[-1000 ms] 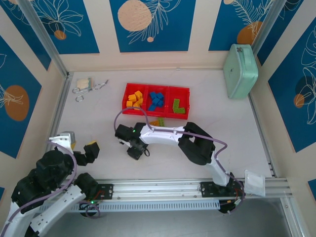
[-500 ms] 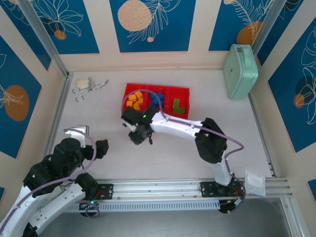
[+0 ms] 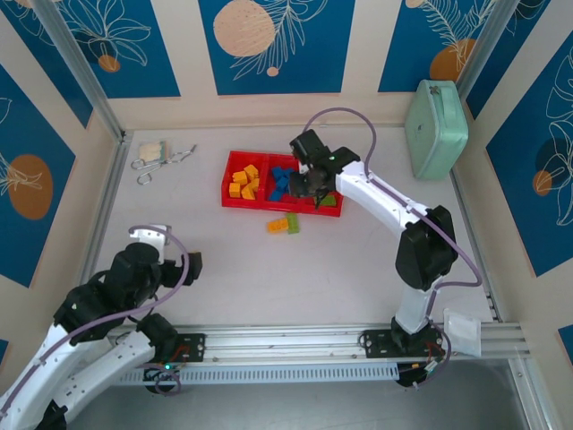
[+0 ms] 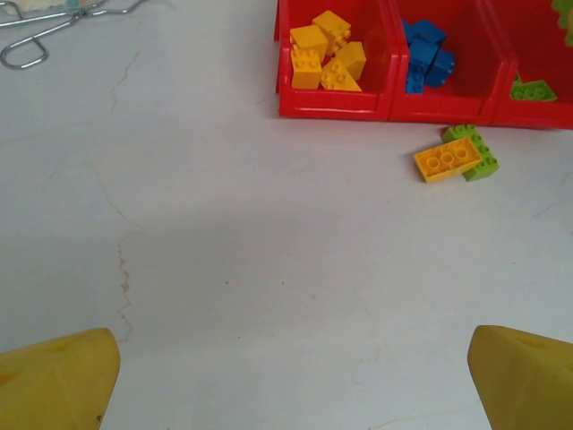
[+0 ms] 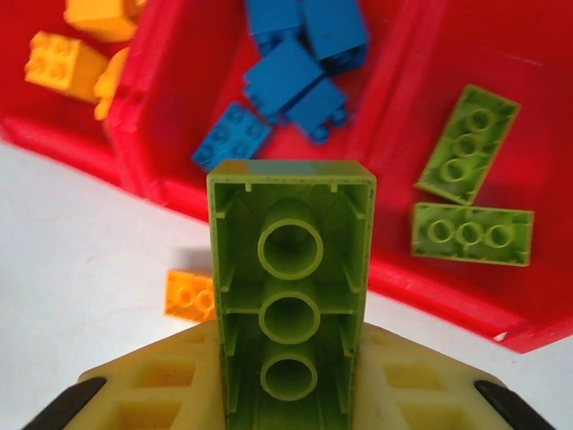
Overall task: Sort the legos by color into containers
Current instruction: Place the lego in the container.
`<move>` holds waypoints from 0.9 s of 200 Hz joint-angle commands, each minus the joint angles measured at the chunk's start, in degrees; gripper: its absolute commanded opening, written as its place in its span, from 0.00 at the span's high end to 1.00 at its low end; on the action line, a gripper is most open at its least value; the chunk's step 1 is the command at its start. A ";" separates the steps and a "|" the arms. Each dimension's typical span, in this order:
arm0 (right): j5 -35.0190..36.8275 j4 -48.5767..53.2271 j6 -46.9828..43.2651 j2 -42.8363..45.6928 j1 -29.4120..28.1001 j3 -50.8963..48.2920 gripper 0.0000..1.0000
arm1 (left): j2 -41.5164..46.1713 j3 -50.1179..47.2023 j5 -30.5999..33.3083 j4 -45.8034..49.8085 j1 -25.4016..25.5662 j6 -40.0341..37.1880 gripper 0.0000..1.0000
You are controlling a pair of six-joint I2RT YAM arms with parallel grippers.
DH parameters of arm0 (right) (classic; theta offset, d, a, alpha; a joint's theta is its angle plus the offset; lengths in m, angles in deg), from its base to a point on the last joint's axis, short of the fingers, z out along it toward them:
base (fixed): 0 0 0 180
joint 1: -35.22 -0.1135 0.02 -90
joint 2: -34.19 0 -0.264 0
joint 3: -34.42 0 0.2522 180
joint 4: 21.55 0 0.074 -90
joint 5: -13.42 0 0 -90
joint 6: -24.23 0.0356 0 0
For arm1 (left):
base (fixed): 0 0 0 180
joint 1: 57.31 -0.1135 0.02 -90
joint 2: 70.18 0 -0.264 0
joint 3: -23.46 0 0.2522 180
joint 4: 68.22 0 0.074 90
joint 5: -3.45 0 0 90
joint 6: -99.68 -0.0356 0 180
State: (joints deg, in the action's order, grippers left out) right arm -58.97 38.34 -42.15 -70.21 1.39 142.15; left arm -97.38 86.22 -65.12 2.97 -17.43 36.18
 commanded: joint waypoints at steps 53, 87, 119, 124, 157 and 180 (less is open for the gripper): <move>0.31 2.39 -1.38 -13.23 6.24 13.96 0.69 | -0.75 -0.04 1.71 -0.10 -0.90 0.48 0.01; 0.07 2.87 -1.09 -18.07 8.53 18.53 0.68 | -0.14 -0.20 1.86 -0.04 -1.46 0.44 0.01; -0.46 3.18 -0.89 -20.63 10.44 19.83 0.66 | -0.02 -0.22 1.83 -0.13 -2.31 0.46 0.01; -0.52 3.03 -0.94 -20.70 10.59 19.49 0.66 | 0.04 -0.26 1.82 -0.12 -2.51 0.46 0.01; -1.56 2.03 -0.39 -21.32 11.80 18.85 0.63 | 0.13 -0.35 1.29 -0.40 -3.53 0.16 0.00; -2.20 2.19 -0.33 -21.94 12.33 18.79 0.60 | -0.31 -0.39 1.03 -0.48 -3.98 0.11 0.01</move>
State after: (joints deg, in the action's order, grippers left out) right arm -58.97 39.81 -42.96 -90.82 13.50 160.20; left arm -97.84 86.22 -64.18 2.97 -20.49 36.33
